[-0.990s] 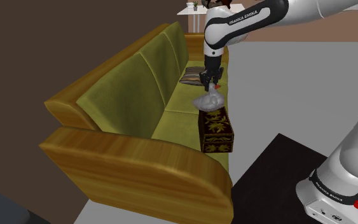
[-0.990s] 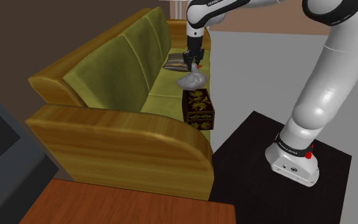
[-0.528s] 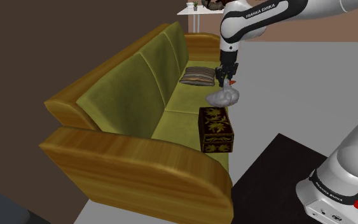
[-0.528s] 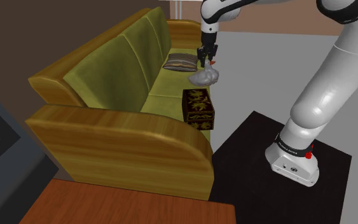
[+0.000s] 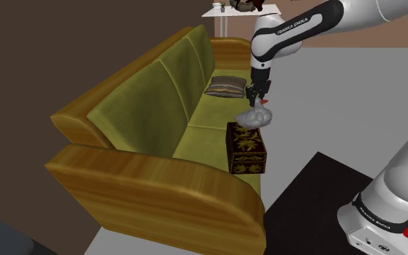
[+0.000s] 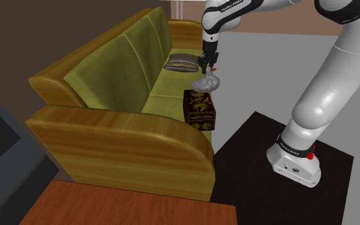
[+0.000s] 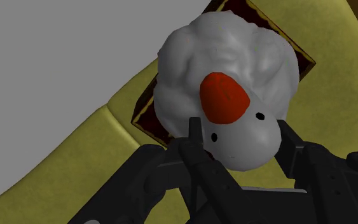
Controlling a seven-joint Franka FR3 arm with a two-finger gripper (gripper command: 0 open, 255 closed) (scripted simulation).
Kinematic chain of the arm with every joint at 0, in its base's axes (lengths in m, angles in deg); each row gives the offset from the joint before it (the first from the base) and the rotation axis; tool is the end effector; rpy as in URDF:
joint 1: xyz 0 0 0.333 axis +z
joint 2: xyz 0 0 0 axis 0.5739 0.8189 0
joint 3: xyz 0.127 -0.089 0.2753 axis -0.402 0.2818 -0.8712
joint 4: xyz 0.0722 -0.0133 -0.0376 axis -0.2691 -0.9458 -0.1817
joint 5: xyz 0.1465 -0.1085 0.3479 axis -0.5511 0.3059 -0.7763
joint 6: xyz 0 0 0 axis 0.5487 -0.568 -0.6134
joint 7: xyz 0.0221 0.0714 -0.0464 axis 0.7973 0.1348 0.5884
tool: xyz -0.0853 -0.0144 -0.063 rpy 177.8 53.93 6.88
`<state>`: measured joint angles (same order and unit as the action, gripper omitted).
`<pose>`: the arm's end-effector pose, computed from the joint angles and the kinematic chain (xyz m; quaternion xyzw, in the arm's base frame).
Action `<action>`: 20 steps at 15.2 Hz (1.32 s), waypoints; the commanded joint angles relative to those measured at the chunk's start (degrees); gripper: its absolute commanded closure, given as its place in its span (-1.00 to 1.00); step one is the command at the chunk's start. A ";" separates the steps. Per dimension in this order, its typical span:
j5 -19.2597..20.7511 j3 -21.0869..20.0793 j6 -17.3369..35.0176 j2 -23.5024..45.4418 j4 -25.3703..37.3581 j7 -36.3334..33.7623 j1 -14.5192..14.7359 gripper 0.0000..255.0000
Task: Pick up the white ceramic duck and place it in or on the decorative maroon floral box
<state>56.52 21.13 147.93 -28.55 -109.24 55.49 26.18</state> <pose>0.5362 -0.0744 0.4127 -0.9981 0.0465 0.0287 0.0296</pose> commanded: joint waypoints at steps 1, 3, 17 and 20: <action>-0.05 -0.03 1.55 0.52 -0.92 0.04 0.03 1.00; -0.09 -0.04 3.03 1.17 -1.75 0.12 0.04 1.00; -0.36 -0.09 10.71 5.29 -5.32 0.57 0.09 1.00; -0.36 -0.09 10.71 5.29 -5.32 0.57 0.10 1.00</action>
<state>56.16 21.07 158.62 -23.56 -114.52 56.08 26.25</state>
